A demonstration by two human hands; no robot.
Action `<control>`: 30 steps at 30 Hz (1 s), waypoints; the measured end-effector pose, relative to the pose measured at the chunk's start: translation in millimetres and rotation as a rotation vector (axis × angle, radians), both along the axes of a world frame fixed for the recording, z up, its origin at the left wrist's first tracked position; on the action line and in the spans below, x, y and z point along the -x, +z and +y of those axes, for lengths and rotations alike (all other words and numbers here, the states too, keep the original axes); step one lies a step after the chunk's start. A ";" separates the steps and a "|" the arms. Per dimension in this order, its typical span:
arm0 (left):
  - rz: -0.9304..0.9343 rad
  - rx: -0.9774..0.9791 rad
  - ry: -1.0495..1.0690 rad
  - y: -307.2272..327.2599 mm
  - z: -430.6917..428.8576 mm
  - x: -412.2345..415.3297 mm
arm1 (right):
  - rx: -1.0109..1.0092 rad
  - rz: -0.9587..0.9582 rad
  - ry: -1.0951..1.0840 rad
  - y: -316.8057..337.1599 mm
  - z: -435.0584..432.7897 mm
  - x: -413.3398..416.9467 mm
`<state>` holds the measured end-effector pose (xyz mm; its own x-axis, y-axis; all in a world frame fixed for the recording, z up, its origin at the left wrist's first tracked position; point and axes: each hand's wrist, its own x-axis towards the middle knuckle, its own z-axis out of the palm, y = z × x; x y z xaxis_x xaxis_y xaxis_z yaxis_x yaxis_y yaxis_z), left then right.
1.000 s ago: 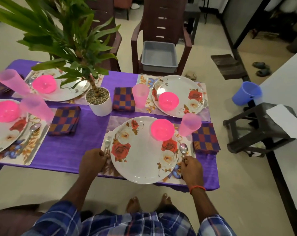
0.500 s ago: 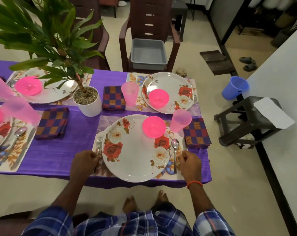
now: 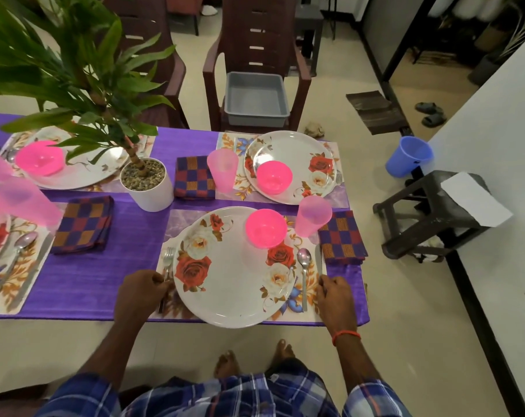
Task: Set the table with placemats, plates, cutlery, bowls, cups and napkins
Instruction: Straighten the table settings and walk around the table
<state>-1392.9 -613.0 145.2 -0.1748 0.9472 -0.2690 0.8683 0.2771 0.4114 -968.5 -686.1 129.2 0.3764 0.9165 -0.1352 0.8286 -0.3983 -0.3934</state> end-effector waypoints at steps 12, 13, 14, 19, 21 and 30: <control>-0.053 -0.222 -0.025 16.7 12.0 -7.5 | 0.048 0.049 0.059 7.1 1.3 -6.4; -0.053 -0.241 -0.028 19.7 13.8 -13.0 | 0.050 0.059 0.064 8.3 1.6 -8.0; -0.054 -0.252 -0.030 23.3 14.7 -18.6 | 0.052 0.073 0.073 9.5 1.9 -9.7; -0.070 -0.325 -0.076 36.4 13.8 -50.5 | 0.042 0.167 0.109 15.2 7.5 -25.5; -0.064 -0.328 -0.063 41.5 11.7 -67.8 | 0.004 0.184 0.172 19.7 18.7 -34.3; -0.005 -0.312 0.013 46.1 -24.7 -164.0 | -0.049 0.338 0.694 28.2 80.2 -62.5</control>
